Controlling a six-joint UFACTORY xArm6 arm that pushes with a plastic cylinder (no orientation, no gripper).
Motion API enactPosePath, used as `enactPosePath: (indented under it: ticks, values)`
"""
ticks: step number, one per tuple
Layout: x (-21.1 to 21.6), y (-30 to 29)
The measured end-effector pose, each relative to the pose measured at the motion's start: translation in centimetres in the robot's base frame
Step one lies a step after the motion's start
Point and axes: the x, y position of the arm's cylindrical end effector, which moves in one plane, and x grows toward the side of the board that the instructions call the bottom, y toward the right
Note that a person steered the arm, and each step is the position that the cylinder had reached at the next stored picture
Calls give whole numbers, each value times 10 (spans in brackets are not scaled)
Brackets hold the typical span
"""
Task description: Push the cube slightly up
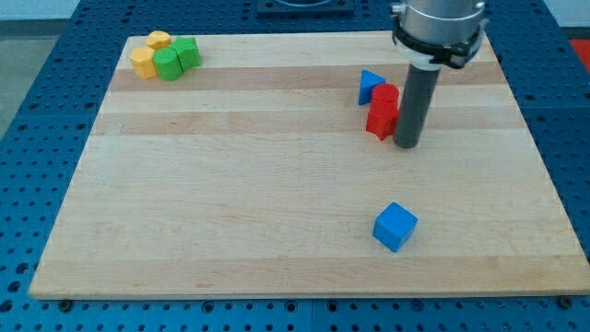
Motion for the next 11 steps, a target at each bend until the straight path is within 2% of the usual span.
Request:
enactPosePath:
  ticks: [1,3,4,6,8,11]
  values:
    - [28,20]
    - [112,45]
    - [151,45]
    - [188,2]
    - [183,-25]
    - [142,-44]
